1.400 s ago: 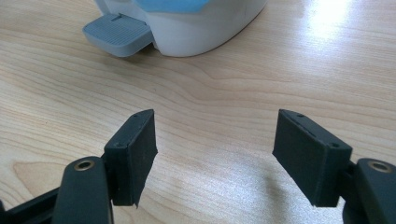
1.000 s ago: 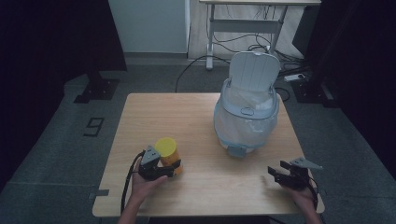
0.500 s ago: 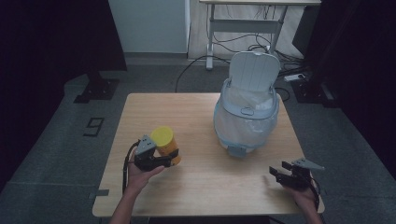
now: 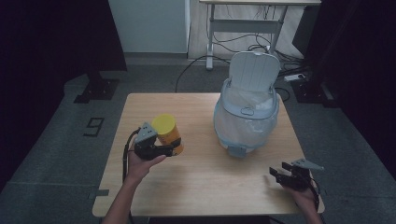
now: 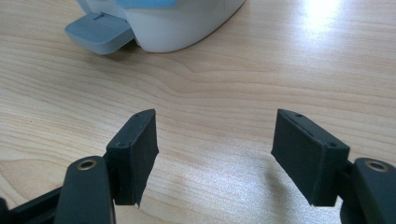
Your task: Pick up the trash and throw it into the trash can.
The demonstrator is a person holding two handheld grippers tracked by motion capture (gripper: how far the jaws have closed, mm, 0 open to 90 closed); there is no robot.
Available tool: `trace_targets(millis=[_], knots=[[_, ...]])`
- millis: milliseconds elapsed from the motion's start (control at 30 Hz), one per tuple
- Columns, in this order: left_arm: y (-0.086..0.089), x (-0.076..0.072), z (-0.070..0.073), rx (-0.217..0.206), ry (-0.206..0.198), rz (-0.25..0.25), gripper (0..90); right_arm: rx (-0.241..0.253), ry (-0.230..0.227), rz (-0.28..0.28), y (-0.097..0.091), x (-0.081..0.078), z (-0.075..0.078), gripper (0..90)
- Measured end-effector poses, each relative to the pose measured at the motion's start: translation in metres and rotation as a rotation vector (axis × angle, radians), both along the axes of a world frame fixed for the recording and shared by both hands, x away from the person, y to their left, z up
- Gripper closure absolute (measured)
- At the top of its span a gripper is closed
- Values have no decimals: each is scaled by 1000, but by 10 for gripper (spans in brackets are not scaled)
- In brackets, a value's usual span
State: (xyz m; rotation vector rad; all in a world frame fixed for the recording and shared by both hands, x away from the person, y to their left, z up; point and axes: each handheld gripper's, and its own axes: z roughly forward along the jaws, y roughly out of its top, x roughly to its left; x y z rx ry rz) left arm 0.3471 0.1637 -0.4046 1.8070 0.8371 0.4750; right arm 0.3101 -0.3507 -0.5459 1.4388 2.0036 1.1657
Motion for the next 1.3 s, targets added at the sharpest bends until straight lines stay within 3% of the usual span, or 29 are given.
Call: trace_targets(millis=[600,800,1300], knots=[[-33,15,48,1,-41,-67,240,2,16,2,-1,1,-3,307],[-39,20,64,-23,-51,-82,240,3,22,3,-1,1,-4,308],[-54,31,90,-12,-66,-101,240,5,27,8,-1,1,-4,310]])
